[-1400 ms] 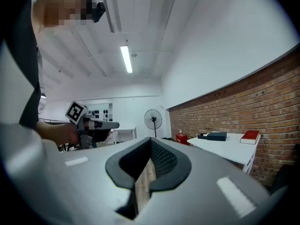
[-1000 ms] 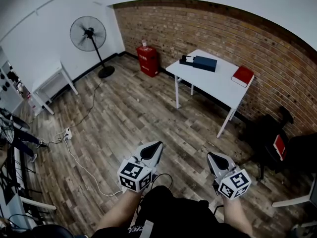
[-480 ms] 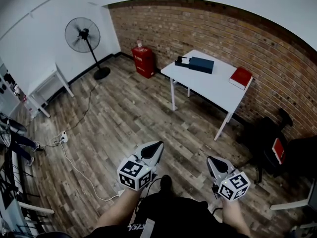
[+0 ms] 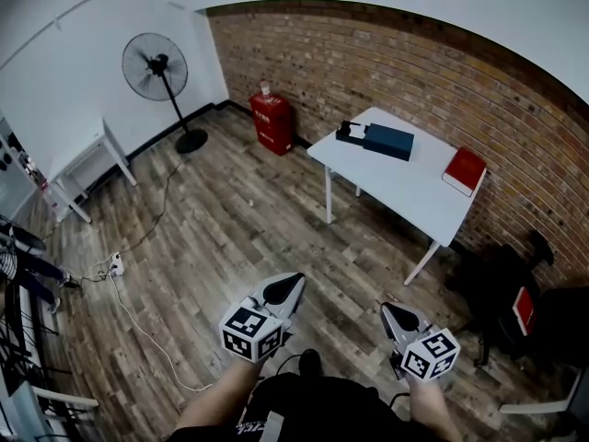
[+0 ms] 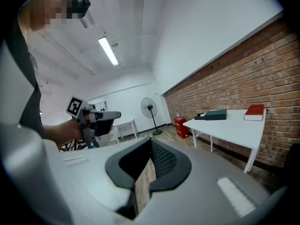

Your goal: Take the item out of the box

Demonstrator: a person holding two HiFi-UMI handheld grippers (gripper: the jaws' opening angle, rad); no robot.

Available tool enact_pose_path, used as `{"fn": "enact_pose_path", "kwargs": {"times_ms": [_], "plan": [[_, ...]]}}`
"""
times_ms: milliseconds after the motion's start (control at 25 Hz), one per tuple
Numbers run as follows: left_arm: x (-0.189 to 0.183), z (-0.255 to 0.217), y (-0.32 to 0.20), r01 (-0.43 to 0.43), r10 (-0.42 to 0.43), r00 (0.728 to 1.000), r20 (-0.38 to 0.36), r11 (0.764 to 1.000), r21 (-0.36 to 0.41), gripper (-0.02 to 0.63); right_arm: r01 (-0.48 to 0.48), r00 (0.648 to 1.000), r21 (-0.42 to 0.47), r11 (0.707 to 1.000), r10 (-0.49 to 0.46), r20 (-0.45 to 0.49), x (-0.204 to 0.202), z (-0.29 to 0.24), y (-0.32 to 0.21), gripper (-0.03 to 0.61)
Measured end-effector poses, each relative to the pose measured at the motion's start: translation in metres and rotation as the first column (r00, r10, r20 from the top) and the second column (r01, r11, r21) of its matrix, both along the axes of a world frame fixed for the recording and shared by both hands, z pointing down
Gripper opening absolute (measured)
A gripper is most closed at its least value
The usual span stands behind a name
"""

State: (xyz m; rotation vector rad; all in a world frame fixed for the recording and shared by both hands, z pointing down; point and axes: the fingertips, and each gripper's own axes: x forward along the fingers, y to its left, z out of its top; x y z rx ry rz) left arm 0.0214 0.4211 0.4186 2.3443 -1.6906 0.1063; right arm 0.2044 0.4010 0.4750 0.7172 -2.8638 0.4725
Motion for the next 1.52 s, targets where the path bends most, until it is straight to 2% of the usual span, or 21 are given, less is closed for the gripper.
{"fn": "enact_pose_path", "kwargs": {"times_ms": [360, 480, 680, 920, 1080, 1520], "plan": [[-0.074, 0.009, -0.084, -0.031, 0.031, 0.999, -0.035, 1.0, 0.002, 0.006, -0.042, 0.999, 0.014, 0.999, 0.042, -0.018, -0.073, -0.007, -0.088, 0.0], [-0.092, 0.007, -0.103, -0.053, 0.054, 0.997, -0.046, 0.998, 0.022, 0.006, -0.059, 0.998, 0.025, 0.998, 0.06, -0.034, -0.094, -0.012, -0.106, 0.0], [-0.122, 0.013, -0.128, -0.037, 0.039, 0.994, -0.097, 0.999, 0.023, 0.006, -0.043, 0.997, 0.01, 0.999, 0.044, -0.066, -0.121, -0.009, -0.122, 0.0], [-0.137, 0.029, -0.155, -0.022, 0.021, 0.991, -0.129, 1.0, 0.0, 0.006, -0.037, 0.995, -0.017, 0.999, 0.036, -0.094, -0.137, 0.002, -0.159, 0.0], [-0.146, 0.038, -0.182, 0.002, -0.005, 0.991, -0.135, 1.0, -0.018, 0.006, 0.003, 0.996, -0.033, 0.999, -0.006, -0.092, -0.153, 0.007, -0.186, 0.0], [-0.144, 0.042, -0.317, 0.004, -0.011, 0.995, -0.097, 0.997, -0.074, 0.006, 0.028, 0.998, -0.101, 0.995, -0.033, -0.055, -0.163, 0.03, -0.325, 0.0]]}}
